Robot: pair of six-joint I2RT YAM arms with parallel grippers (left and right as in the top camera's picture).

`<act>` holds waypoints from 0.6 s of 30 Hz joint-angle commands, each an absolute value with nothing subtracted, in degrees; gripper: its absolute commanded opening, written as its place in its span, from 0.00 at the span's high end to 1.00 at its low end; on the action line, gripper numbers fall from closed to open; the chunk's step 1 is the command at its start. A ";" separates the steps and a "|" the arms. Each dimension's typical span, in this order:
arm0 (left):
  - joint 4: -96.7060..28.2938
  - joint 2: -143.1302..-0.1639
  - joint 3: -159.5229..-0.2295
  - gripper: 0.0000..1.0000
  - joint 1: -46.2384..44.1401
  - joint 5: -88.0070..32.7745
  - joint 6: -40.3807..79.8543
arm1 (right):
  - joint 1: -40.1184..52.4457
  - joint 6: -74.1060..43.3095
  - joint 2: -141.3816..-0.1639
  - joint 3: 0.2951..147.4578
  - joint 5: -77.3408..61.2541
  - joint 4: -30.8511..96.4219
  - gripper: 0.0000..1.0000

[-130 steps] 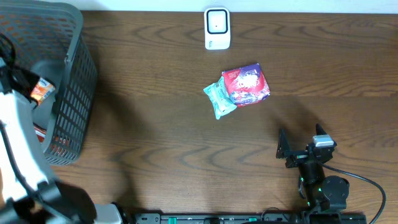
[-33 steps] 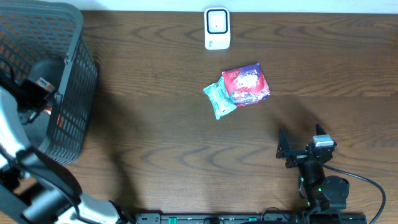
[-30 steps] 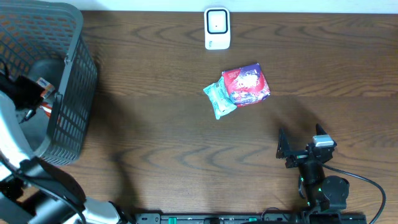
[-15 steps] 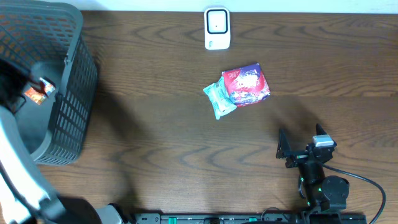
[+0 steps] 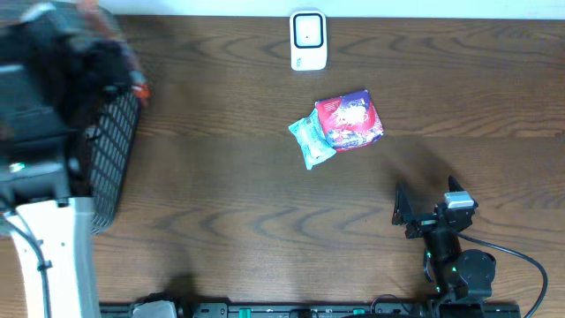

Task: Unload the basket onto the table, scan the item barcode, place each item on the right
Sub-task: 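Carry the red bar forward and place it beside the green pack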

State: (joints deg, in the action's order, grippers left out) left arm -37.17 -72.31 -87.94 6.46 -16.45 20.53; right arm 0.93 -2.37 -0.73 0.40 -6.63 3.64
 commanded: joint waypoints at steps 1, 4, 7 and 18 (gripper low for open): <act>-39.11 -73.89 -88.33 0.93 -5.82 -3.70 14.72 | 1.17 -2.94 -0.49 0.36 -6.98 3.86 0.01; -41.56 -76.99 -88.31 0.93 -13.61 2.87 14.57 | 1.17 -2.94 -0.49 0.36 -6.98 3.86 0.01; -43.86 -81.56 -88.31 0.93 -18.65 6.26 14.59 | 1.17 -2.94 -0.49 0.36 -6.98 3.86 0.01; -43.81 -102.10 -88.31 0.93 -26.35 6.24 15.64 | 1.17 -2.94 -0.49 0.36 -6.98 3.86 0.01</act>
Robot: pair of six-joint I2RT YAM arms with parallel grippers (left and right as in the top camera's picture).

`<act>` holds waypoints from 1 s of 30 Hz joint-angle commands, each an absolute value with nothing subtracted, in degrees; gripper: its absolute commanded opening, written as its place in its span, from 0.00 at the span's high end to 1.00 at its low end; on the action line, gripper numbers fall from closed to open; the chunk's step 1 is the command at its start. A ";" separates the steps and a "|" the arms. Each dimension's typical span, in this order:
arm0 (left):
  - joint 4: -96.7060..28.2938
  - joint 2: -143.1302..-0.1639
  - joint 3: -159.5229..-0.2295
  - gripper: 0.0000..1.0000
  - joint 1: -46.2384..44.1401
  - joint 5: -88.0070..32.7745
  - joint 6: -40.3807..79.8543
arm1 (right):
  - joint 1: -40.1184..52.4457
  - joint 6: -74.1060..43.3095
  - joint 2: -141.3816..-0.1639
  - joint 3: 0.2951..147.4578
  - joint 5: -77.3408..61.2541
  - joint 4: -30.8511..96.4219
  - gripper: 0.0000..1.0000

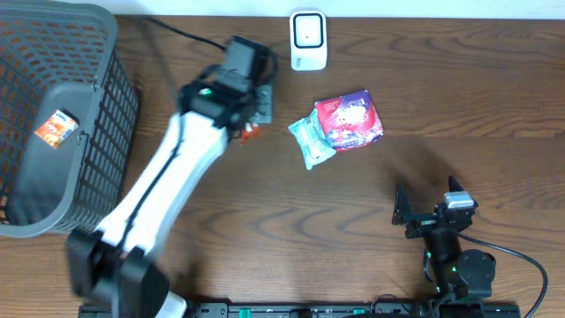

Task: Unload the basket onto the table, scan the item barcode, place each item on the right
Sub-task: 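Carry the red bar forward and place it beside the green pack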

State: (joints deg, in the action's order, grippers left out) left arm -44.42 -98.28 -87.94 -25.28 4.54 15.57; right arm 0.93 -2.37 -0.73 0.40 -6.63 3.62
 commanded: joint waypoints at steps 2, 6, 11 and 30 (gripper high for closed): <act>-43.38 -105.01 -88.31 0.93 -27.03 6.24 17.56 | 1.17 -2.94 -0.49 0.36 -6.98 3.86 0.01; -42.13 -109.32 -88.31 0.93 -27.97 6.24 20.69 | 1.17 -2.94 -0.49 0.36 -6.98 3.86 0.01; -40.86 -111.83 -88.31 0.92 -28.10 4.40 21.21 | 1.17 -2.94 -0.49 0.36 -6.96 3.86 0.01; -38.28 -95.31 -90.37 0.48 -20.60 9.28 14.39 | 1.17 -2.94 -0.49 0.36 -6.98 3.86 0.01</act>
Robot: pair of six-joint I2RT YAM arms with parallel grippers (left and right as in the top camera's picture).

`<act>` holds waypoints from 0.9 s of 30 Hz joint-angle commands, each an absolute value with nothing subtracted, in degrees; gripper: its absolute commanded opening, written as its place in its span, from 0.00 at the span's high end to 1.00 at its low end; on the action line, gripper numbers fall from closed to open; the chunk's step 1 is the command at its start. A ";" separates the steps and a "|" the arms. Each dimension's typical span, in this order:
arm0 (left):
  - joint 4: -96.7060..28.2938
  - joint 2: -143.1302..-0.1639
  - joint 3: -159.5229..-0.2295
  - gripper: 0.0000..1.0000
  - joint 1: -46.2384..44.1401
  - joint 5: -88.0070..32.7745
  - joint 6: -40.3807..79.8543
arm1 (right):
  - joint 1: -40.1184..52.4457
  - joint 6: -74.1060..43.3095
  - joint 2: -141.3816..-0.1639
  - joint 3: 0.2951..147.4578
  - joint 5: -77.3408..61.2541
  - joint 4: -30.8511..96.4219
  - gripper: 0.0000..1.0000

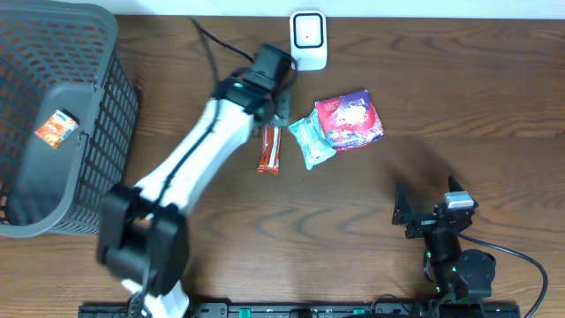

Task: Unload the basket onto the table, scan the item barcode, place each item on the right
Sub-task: 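Carry the red bar forward and place it beside the green pack, then reach the left gripper into the basket and grasp the orange packet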

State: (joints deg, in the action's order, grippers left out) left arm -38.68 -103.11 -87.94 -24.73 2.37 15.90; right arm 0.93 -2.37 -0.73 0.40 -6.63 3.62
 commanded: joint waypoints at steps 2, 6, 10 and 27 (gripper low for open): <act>-37.71 -91.46 -90.37 0.44 -16.75 13.43 14.41 | 1.17 -2.94 -0.49 0.36 -6.98 3.86 0.01; -36.42 -85.08 -90.37 0.36 -6.00 18.57 14.46 | 1.17 -2.94 -0.49 0.36 -6.98 3.86 0.01; -36.47 -82.70 -90.35 0.27 6.48 18.74 15.49 | 1.17 -2.94 -0.49 0.36 -6.98 3.86 0.01; -36.77 -96.47 -90.06 0.17 29.06 18.48 11.70 | 1.17 -2.94 -0.49 0.36 -6.96 3.86 0.01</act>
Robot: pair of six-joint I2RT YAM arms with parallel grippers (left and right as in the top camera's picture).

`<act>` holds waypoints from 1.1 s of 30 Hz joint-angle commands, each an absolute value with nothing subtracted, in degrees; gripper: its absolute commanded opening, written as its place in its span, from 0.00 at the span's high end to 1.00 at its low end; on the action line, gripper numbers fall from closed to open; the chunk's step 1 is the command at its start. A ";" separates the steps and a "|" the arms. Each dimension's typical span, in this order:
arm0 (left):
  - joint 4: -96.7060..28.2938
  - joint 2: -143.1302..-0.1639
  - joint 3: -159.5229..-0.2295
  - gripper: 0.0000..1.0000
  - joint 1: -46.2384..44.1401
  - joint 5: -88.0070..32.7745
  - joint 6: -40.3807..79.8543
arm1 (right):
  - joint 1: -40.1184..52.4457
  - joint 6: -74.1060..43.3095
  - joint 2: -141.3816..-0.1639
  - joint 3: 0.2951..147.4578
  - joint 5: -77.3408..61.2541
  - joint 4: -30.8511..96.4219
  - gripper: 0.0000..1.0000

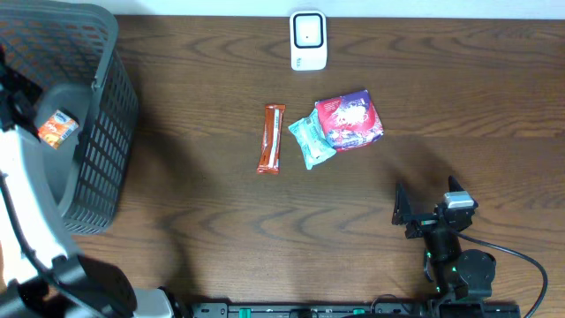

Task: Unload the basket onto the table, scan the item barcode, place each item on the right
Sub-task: 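Reach the left gripper into the basket and grasp the orange packet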

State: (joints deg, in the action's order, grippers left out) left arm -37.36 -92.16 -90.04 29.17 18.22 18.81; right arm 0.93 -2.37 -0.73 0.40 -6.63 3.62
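The white barcode scanner [308, 40] stands at the far middle of the table. An orange snack bar [272, 139] lies flat on the wood, with nothing touching it. Just right of it lie a teal packet [311, 140] and a red and purple packet [350, 119]. My left arm [25, 203] reaches along the left edge over the dark mesh basket [106, 132]. Its gripper end is a dark blur near the basket's left side, so its jaws cannot be read. My right gripper [426, 201] rests open at the near right, holding nothing.
An orange packet [56, 126] lies inside the basket. The right arm's base and cable sit at the near right edge. A dark rail runs along the table's front edge.
My left arm was stretched out with its gripper just below the scanner, above the orange bar on the table. Now it is back at the left edge over the basket. The bar has not moved.
At first my left arm was a blur over the basket with something orange at its tip, and no bar lay on the table. Then the gripper held an orange item left of the scanner. Later the bar lay on the table under the gripper, and now the arm is at the basket.
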 commanded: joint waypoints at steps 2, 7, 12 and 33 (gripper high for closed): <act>-35.99 -99.20 -90.06 0.16 29.08 18.50 7.73 | 1.17 -2.94 -0.49 0.36 -6.98 3.86 0.01; -33.26 -106.02 -90.06 0.14 29.06 18.48 1.30 | 1.17 -2.94 -0.49 0.36 -6.98 3.86 0.01; -29.93 -110.52 -90.06 0.12 29.06 8.78 -1.67 | 1.17 -2.94 -0.49 0.36 -6.98 3.86 0.01; -19.11 -124.14 -90.06 0.20 28.53 12.19 2.68 | 1.17 -2.94 -0.49 0.36 -6.98 3.86 0.01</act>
